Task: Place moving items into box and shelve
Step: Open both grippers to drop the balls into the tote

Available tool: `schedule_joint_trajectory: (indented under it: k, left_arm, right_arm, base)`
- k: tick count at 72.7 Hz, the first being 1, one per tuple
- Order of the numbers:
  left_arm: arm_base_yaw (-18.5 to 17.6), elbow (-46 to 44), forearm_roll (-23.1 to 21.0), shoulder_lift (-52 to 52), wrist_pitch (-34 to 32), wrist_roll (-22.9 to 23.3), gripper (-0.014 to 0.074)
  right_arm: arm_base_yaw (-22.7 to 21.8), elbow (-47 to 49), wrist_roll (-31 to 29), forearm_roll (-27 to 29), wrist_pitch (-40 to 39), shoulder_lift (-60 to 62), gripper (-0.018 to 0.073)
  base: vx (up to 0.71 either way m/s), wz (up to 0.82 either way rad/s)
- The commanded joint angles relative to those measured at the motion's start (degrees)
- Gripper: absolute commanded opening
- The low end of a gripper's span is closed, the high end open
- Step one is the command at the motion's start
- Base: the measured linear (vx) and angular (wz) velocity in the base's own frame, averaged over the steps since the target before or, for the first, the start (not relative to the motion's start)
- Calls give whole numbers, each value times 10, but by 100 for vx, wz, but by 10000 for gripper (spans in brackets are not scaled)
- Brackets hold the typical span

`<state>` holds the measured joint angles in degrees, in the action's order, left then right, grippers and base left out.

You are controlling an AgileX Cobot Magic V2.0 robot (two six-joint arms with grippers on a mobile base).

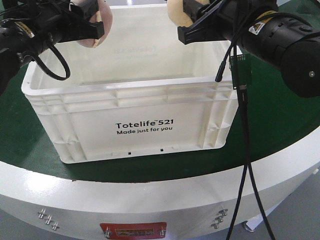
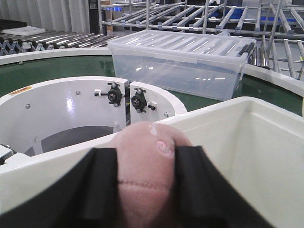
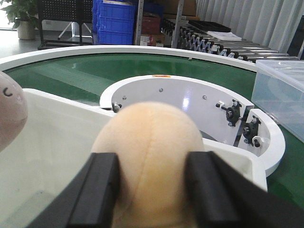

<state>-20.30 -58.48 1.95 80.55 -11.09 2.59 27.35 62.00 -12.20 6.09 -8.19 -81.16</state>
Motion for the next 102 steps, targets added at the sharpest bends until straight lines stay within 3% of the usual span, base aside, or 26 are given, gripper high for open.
schedule_joint_trajectory:
  k: [1,13,26,39,54,67,79,102]
  left_arm:
    - [-4,-16,0,-20,-51,0,552]
    - [-4,-16,-1,-21,-49,5,633]
    - [4,-16,-6,-39,-24,0,619]
    - [45,-16,-5,-75,15,-21,593]
    - [96,-16,-5,-102,98,-21,587]
    - [101,-18,-5,-104,166,-9,587]
    - [101,-91,-5,-86,286,7,587]
    - [101,-339,-6,47,546,25,587]
  right_arm:
    - [-2,17,1,0,-54,20,582]
    - [-2,17,1,3,-54,20,695]
    - [-17,17,1,3,-49,25,664]
    - [-70,17,1,6,-20,42,610]
    - [-135,17,0,2,32,69,590]
    - [-146,25,0,-1,91,77,590]
    - [-146,110,7,22,233,57,590]
    - [-146,364,55,37,458,-64,590]
  base:
    - [0,0]
    - [0,0]
    - [0,0]
    - [0,0]
    - [0,0]
    - [0,0]
    - [0,0]
    - [0,0]
